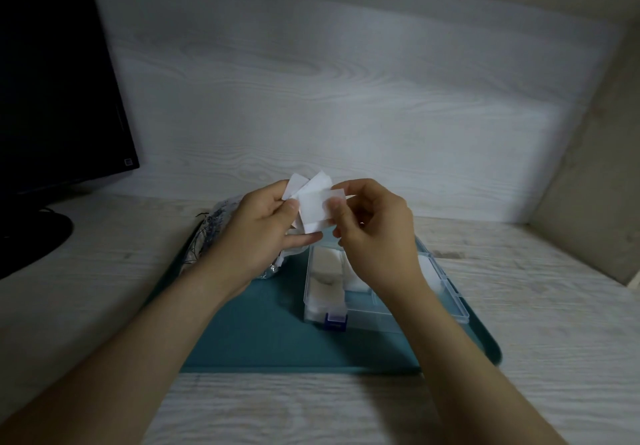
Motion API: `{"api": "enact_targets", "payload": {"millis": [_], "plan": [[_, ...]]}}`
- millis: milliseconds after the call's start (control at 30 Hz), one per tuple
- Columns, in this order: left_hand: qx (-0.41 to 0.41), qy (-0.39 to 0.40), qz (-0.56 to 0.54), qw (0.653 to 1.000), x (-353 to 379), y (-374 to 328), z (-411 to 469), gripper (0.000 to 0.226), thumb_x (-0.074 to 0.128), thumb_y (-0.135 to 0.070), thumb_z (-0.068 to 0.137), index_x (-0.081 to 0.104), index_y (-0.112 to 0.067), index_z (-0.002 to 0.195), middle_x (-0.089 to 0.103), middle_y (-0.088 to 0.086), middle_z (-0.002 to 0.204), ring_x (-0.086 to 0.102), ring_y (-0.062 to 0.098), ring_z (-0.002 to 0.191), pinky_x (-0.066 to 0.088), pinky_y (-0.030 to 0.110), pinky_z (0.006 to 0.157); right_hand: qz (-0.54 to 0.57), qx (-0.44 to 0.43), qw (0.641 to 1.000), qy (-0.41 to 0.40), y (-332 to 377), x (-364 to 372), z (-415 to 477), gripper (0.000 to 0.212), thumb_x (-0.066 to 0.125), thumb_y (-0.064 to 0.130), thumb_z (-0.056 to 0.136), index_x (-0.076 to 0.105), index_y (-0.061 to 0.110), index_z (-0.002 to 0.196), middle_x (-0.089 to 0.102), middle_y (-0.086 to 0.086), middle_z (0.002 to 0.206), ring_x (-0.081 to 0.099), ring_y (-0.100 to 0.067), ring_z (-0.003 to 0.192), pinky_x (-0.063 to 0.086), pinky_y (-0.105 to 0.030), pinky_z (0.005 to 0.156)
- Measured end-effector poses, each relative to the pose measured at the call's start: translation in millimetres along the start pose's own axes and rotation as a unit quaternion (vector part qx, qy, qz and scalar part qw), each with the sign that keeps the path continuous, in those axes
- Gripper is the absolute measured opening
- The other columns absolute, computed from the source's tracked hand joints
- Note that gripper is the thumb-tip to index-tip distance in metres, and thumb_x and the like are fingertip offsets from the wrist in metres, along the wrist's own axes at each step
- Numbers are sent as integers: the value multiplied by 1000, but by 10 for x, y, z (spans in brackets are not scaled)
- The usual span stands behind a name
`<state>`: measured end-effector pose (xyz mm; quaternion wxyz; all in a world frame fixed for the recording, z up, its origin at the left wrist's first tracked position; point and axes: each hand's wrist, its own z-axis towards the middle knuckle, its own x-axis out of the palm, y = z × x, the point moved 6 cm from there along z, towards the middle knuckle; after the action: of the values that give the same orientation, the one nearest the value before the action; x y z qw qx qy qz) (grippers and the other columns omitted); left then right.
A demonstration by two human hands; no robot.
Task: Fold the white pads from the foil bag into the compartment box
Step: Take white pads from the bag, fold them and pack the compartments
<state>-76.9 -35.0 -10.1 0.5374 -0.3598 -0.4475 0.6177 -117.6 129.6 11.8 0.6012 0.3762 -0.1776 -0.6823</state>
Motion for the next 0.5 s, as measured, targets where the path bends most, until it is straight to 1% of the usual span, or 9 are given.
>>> {"api": "enact_targets", "payload": {"millis": [300, 400, 500], "plan": [[1, -1, 13, 1000, 9, -6, 6, 34, 41, -10, 114, 64, -20, 137, 74, 7, 126, 74, 22, 114, 64, 36, 86, -52, -32, 998, 3, 3, 0, 10, 12, 72, 16, 99, 67, 22, 108, 73, 8, 72, 69, -13, 64, 59, -44, 67], [5, -3, 15, 1000, 12, -23, -2, 32, 42, -13, 114, 65, -22, 136, 75, 7, 123, 75, 22, 113, 65, 36, 86, -48, -34, 998, 7, 5, -3, 7, 15, 71, 15, 100, 62, 22, 110, 72, 8, 70, 69, -14, 66, 58, -45, 69], [9, -1, 10, 1000, 29, -38, -20, 31, 43, -15, 114, 68, -21, 131, 78, 6, 116, 76, 21, 111, 65, 39, 87, -61, -39, 997, 11, 13, 6, -2, 18, 70, 19, 100, 61, 25, 114, 70, 8, 67, 67, -15, 65, 57, -43, 72]]}}
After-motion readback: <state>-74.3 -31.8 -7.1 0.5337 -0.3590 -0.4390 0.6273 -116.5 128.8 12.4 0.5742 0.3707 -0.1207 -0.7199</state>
